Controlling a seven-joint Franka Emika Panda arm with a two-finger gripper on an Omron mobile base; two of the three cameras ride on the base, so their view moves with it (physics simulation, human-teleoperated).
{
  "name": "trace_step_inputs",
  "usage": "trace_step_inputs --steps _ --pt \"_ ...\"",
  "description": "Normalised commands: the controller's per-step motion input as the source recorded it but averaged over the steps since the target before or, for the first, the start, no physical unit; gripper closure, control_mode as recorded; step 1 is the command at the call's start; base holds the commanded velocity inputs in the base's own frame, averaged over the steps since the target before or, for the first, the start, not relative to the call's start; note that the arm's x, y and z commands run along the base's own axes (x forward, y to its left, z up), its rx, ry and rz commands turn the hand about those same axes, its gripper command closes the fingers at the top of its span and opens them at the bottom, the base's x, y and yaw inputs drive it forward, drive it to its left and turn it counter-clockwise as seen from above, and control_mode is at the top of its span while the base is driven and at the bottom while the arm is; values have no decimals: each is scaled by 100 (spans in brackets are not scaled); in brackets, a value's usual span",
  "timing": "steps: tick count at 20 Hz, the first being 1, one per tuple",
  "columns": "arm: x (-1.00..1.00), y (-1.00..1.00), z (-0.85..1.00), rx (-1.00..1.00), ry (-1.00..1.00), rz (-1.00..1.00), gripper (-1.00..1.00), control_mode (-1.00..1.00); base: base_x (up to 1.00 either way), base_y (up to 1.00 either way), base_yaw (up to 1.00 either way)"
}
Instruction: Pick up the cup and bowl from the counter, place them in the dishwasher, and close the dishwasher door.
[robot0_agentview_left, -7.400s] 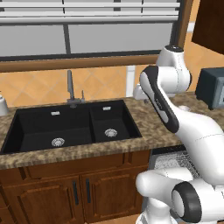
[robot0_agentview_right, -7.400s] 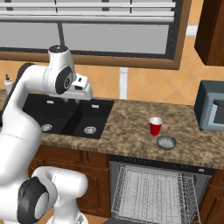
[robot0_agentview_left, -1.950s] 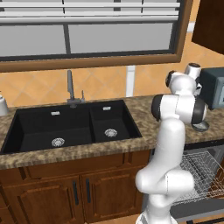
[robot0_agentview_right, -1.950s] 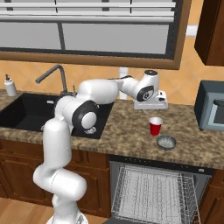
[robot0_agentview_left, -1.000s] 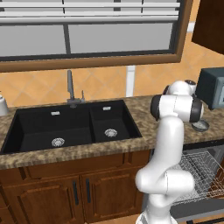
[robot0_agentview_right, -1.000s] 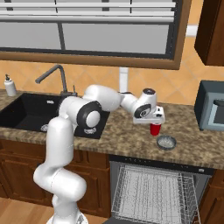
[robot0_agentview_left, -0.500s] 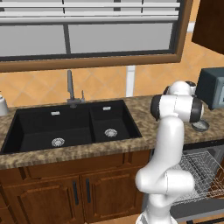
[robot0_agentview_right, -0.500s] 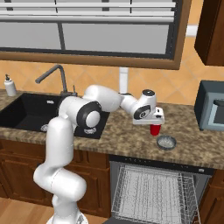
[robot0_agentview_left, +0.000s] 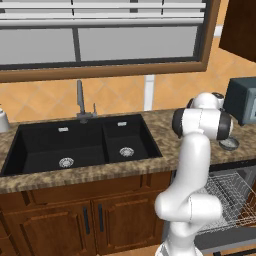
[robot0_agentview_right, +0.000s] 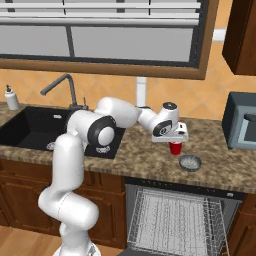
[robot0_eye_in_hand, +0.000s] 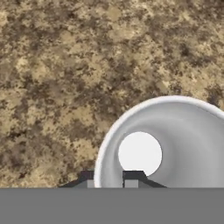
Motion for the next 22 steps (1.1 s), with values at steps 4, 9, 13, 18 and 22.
trace_step_inputs --steps 4,9,13,18,22 --pt "-58 25 0 0 0 5 100 -100 0 0 0" --pt "-88 54 0 0 -8 14 100 -100 0 0 0" --pt "-85 56 0 0 -9 15 100 -100 0 0 0" --pt "-97 33 0 0 -6 17 100 -100 0 0 0" --pt "-94 8 -2 0 -3 17 100 -100 0 0 0"
